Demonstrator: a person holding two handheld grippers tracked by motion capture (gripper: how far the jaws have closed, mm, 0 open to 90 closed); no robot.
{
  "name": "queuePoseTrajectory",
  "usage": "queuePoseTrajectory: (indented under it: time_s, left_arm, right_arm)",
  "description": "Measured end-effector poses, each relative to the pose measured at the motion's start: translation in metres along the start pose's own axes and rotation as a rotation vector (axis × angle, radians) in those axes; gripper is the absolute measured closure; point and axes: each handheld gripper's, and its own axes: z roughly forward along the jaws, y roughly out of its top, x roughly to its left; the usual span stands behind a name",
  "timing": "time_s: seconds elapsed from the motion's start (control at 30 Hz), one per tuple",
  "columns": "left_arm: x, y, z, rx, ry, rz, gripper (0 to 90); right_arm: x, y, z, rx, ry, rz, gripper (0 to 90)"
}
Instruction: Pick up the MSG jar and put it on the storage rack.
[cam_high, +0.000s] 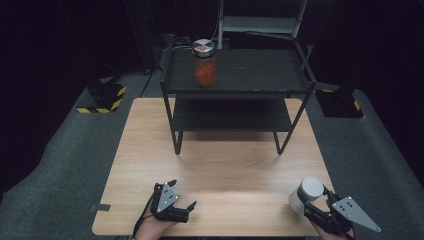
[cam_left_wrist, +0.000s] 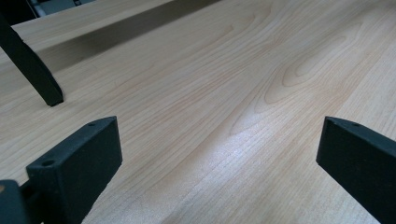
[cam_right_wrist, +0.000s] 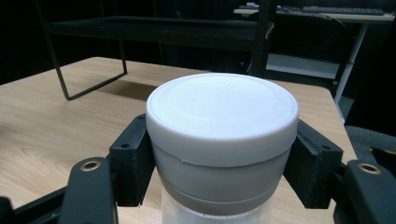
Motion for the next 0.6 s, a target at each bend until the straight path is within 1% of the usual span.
queuePoseTrajectory:
  time_s: [0.07, 0.1, 0.13, 0.17, 0.37, 0.43, 0.47, 0.6]
  left_arm:
    - [0.000, 0.000, 0.000, 0.000, -0.001, 0.006, 0.4]
    - [0.000, 0.000, 0.000, 0.000, -0.001, 0.007, 0.4]
    - [0.000, 0.000, 0.000, 0.000, -0.001, 0.007, 0.4]
    - [-0.001, 0.000, 0.000, 0.001, -0.001, 0.007, 0.4]
    - [-0.002, 0.001, 0.001, 0.007, 0.001, 0.020, 0.4]
    - [-0.002, 0.001, 0.001, 0.006, 0.000, 0.022, 0.4]
    - [-0.002, 0.001, 0.001, 0.006, 0.000, 0.022, 0.4]
    - [-0.002, 0.001, 0.000, 0.007, 0.000, 0.016, 0.4]
  right_arm:
    - [-0.001, 0.002, 0.000, -0.002, 0.006, 0.004, 33.9]
    - [-0.003, 0.007, 0.002, -0.005, 0.019, 0.014, 33.9]
    - [-0.003, 0.007, 0.002, -0.005, 0.019, 0.014, 33.9]
    - [-0.004, 0.011, 0.004, -0.012, 0.029, 0.017, 33.9]
    - [-0.002, 0.024, 0.009, -0.025, 0.045, -0.002, 33.9]
    - [-0.003, 0.031, 0.012, -0.041, 0.065, -0.004, 33.9]
    - [-0.003, 0.031, 0.012, -0.041, 0.065, -0.004, 33.9]
    - [-0.001, 0.043, 0.016, -0.055, 0.084, -0.019, 33.9]
